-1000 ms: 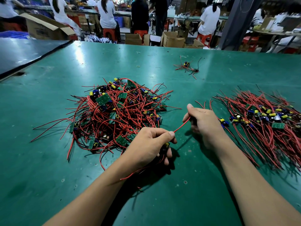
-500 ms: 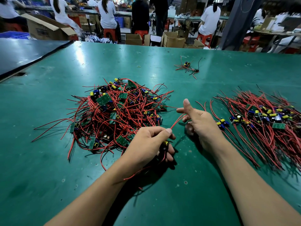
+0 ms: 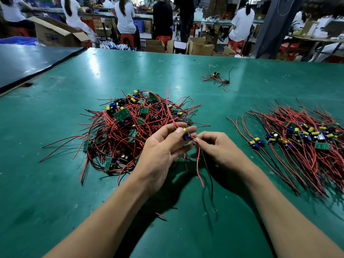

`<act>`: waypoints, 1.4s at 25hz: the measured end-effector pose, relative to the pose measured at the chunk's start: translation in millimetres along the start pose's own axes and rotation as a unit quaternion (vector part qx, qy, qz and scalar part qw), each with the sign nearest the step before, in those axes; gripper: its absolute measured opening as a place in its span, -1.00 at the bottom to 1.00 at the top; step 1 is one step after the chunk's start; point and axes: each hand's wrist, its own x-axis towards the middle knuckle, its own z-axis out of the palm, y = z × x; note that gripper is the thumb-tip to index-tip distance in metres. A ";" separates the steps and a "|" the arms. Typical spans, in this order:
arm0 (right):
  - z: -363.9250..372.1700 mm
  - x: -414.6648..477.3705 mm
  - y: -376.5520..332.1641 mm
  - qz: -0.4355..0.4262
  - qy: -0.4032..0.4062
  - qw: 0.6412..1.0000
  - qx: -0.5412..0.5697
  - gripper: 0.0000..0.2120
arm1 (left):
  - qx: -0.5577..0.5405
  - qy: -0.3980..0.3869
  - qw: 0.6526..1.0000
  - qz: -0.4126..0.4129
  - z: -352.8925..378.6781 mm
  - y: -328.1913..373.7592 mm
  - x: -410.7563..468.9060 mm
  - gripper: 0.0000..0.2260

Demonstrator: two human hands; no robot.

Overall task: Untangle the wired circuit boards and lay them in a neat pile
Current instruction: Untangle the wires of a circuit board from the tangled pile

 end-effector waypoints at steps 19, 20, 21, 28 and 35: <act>5.9 -9.2 -31.7 0.080 -0.081 0.907 0.406 -0.74 | 0.026 -0.022 0.994 -0.103 1.3 -0.8 -1.7 -0.76; 7.4 -11.5 -33.7 0.092 -0.090 0.912 0.389 -0.74 | 0.032 -0.035 0.991 -0.127 1.5 -0.1 -1.4 -0.71; 8.9 -13.3 -34.5 0.102 -0.094 0.917 0.373 -0.74 | 0.036 -0.046 0.989 -0.139 1.1 -0.3 -1.6 -0.69; 16.6 -9.6 -25.4 0.091 -0.079 0.947 0.297 -0.75 | 0.011 -0.037 0.992 -0.124 -3.0 -7.2 -5.4 -0.79; 15.8 -7.7 -20.1 0.088 -0.050 0.955 0.281 -0.78 | 0.021 -0.014 0.990 -0.141 -1.1 -10.5 -4.9 -0.82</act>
